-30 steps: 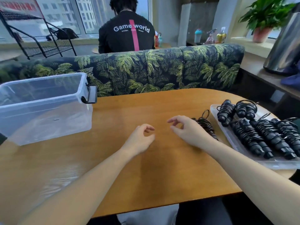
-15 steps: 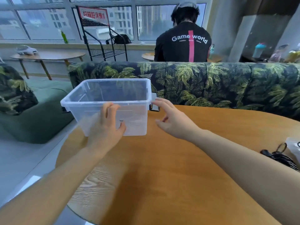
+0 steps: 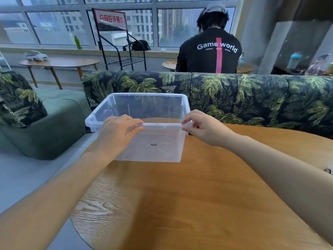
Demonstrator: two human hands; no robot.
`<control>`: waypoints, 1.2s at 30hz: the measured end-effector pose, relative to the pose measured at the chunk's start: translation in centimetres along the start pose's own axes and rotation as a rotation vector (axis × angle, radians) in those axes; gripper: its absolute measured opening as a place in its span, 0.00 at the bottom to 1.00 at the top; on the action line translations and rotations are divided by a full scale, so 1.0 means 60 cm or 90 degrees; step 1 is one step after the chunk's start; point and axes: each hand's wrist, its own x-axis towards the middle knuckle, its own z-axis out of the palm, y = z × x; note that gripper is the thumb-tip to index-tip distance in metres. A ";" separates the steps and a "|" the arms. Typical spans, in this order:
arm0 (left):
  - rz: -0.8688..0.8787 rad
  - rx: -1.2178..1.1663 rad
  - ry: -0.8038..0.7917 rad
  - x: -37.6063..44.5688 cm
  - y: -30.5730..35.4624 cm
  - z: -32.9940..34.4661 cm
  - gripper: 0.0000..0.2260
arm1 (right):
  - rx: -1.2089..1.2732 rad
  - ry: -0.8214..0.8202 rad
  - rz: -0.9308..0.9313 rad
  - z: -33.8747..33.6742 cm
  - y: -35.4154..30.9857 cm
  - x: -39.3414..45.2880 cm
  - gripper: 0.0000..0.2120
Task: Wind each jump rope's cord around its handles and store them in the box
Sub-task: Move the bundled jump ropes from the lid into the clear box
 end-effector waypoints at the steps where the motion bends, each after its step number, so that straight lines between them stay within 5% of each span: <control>1: 0.013 -0.039 -0.013 -0.002 0.013 0.001 0.18 | -0.002 -0.002 -0.002 -0.011 0.004 -0.019 0.10; 11: 0.108 -0.192 -0.126 -0.027 0.184 0.025 0.10 | -0.008 0.013 0.066 -0.120 0.020 -0.238 0.08; 20: 0.157 -0.147 -0.234 -0.053 0.297 0.016 0.21 | -0.015 0.019 0.113 -0.178 0.019 -0.382 0.08; 23: 0.218 -0.112 -0.136 -0.061 0.342 0.013 0.20 | 0.016 0.088 0.171 -0.198 0.024 -0.411 0.13; 26: 0.315 -0.184 0.034 -0.074 0.413 0.014 0.08 | 0.057 0.183 0.249 -0.225 0.038 -0.450 0.11; 28: 0.349 -0.239 0.055 -0.083 0.474 0.029 0.04 | 0.047 0.199 0.291 -0.240 0.061 -0.481 0.10; 36: 0.194 -0.227 -0.355 -0.076 0.704 0.163 0.15 | 0.021 0.218 0.465 -0.273 0.175 -0.598 0.06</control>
